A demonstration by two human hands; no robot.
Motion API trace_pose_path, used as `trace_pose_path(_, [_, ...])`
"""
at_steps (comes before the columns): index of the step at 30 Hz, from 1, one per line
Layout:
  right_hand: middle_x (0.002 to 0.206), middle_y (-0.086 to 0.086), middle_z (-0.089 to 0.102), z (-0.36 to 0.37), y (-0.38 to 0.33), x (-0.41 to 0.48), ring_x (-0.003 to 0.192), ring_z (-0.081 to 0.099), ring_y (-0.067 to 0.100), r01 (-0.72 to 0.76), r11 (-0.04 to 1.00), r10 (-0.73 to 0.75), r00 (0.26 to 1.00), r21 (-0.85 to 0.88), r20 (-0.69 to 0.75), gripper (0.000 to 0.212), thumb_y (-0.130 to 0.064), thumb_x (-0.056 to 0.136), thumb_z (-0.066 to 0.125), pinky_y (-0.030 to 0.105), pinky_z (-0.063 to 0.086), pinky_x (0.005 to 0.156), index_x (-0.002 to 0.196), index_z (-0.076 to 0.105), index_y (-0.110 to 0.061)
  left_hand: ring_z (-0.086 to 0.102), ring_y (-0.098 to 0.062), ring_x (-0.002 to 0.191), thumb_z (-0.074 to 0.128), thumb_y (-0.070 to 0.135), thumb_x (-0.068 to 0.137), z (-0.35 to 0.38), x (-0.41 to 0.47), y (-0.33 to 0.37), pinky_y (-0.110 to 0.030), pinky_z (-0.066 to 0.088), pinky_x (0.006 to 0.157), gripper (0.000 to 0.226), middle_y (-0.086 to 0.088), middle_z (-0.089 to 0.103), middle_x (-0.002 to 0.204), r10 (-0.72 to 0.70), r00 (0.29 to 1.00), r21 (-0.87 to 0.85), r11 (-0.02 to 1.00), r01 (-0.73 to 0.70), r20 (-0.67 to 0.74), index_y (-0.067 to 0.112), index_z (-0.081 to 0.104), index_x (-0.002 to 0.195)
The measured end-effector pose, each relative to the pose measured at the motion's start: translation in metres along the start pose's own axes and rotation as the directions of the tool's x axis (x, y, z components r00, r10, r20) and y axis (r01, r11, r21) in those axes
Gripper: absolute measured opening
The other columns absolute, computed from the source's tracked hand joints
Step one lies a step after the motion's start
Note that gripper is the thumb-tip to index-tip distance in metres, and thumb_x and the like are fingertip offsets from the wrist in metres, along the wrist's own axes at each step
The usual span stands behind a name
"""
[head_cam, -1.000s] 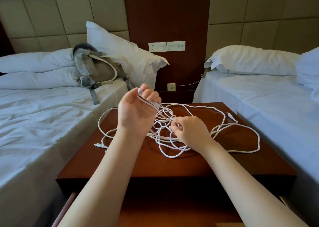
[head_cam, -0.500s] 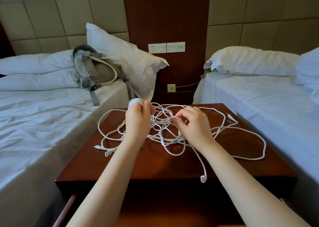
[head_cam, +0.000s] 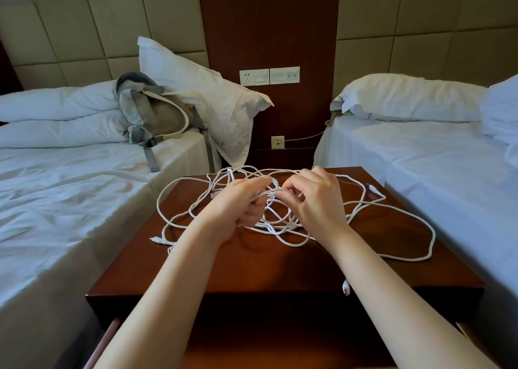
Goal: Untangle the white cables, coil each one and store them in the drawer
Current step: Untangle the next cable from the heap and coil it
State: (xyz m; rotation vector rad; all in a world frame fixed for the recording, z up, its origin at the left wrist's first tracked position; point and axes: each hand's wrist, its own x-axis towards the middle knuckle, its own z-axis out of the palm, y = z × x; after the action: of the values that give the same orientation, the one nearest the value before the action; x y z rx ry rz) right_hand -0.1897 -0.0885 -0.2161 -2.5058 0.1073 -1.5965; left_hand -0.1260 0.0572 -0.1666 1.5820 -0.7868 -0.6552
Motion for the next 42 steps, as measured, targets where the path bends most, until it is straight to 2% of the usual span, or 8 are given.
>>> trace_pose_path(10, [0.057,-0.012,0.05,0.008,-0.009,-0.004,0.057,0.047,0.012,-0.13,0.978,0.092,0.97,0.16,0.227,0.021,-0.023,0.07,0.064,0.03,0.048,0.056,0.091,0.069,-0.02,0.022,-0.003,0.032,0.027,0.018,0.096,-0.016,-0.003,0.016,-0.017,0.022,0.036,0.06,0.01,0.025,0.037,0.246,0.966,-0.591,0.769,-0.245,-0.08,0.022,0.041,0.038])
trace_pose_path(16, [0.062,-0.013,0.048,-0.011,-0.005,0.006,0.068,0.049,0.008,-0.175,0.983,0.128,0.877,0.06,0.464,0.042,-0.025,0.085,0.064,0.031,0.038,0.087,0.126,0.055,-0.035,0.025,-0.004,0.034,0.027,0.019,0.096,-0.024,-0.003,0.015,-0.017,0.024,0.037,0.057,0.009,0.027,0.039,0.311,0.924,-0.739,0.565,-0.367,-0.221,0.021,0.042,0.041])
trace_pose_path(20, [0.066,-0.015,0.049,-0.019,0.004,0.004,0.069,0.045,0.003,-0.188,0.981,0.179,0.821,-0.039,0.542,0.056,-0.025,0.089,0.062,0.029,0.035,0.089,0.138,0.041,-0.04,0.022,-0.006,0.037,0.029,0.017,0.097,-0.025,0.001,0.008,-0.018,0.021,0.04,0.054,0.008,0.025,0.041,0.269,0.914,-0.644,0.649,-0.405,-0.305,0.02,0.038,0.044])
trace_pose_path(26, [0.093,-0.008,0.059,-0.022,0.008,0.005,0.086,0.058,0.006,-0.612,0.725,0.274,0.678,0.316,0.682,0.049,-0.018,0.091,0.053,0.01,0.043,0.067,0.134,0.047,-0.04,0.022,-0.007,0.036,0.032,0.012,0.096,-0.011,0.009,-0.001,-0.018,0.023,0.038,0.036,0.007,0.026,0.04,0.213,0.925,-0.456,0.821,-0.344,-0.315,0.014,0.033,0.06])
trace_pose_path(30, [0.107,-0.012,0.064,-0.023,0.002,0.011,0.103,0.056,0.001,-0.638,0.617,0.306,0.734,0.461,0.606,0.029,-0.029,0.095,0.045,0.008,0.039,0.076,0.118,0.063,-0.027,0.023,-0.007,0.035,0.032,0.008,0.094,-0.007,0.009,-0.003,-0.018,0.022,0.038,0.036,0.006,0.026,0.04,0.203,0.929,-0.421,0.847,-0.326,-0.311,0.013,0.033,0.058])
trace_pose_path(34, [0.086,-0.009,0.067,-0.021,-0.004,0.01,0.078,0.061,0.002,-0.556,0.716,0.39,0.82,0.422,0.418,0.015,-0.019,0.093,0.056,0.007,0.045,0.063,0.097,0.07,-0.024,0.021,-0.007,0.035,0.041,0.006,0.089,-0.007,0.008,-0.006,-0.019,0.02,0.04,0.045,0.007,0.026,0.038,0.245,0.932,-0.375,0.864,-0.335,-0.269,0.019,0.034,0.047])
trace_pose_path(37, [0.073,-0.008,0.06,-0.023,-0.001,0.013,0.06,0.052,-0.001,-0.49,0.76,0.41,0.871,0.426,0.271,0.012,-0.017,0.096,0.052,0.011,0.042,0.056,0.093,0.064,-0.018,0.024,-0.009,0.038,0.055,0.008,0.087,-0.005,0.005,-0.009,-0.021,0.023,0.042,0.048,0.007,0.03,0.04,0.251,0.936,-0.106,0.953,-0.284,-0.247,0.021,0.034,0.045])
trace_pose_path(42, [0.067,-0.014,0.051,-0.034,-0.001,0.022,0.062,0.052,0.0,-0.234,0.898,0.232,0.971,0.373,0.05,0.01,-0.012,0.096,0.052,0.011,0.041,0.054,0.09,0.054,-0.02,0.027,-0.011,0.04,0.049,0.022,0.094,0.009,0.008,-0.011,-0.018,0.024,0.039,0.045,0.005,0.031,0.041,0.109,0.938,0.105,0.991,-0.078,-0.33,0.015,0.033,0.053])
